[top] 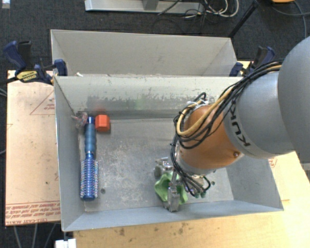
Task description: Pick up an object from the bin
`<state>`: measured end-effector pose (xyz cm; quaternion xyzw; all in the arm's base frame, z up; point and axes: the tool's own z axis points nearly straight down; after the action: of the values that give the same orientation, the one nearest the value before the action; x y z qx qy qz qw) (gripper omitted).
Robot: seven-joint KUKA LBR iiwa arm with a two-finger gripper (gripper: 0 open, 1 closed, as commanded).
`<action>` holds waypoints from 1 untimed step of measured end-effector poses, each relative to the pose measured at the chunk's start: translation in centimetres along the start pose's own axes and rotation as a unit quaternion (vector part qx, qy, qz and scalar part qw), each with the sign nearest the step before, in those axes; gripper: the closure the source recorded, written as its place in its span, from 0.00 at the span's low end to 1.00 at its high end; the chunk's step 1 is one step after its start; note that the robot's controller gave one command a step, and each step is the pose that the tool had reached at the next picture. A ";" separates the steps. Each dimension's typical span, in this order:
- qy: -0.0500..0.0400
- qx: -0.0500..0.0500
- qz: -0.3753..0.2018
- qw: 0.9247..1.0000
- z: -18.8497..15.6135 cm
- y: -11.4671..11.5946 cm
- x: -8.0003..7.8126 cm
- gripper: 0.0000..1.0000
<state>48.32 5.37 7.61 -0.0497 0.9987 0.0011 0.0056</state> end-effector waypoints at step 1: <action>0.005 0.000 -0.002 1.000 -0.1 0.1 0.2 1.00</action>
Offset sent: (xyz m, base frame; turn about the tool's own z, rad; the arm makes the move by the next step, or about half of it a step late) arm 0.0000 0.0000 0.0000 0.0000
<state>48.08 5.45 7.72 -0.0514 0.9987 0.0009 0.0003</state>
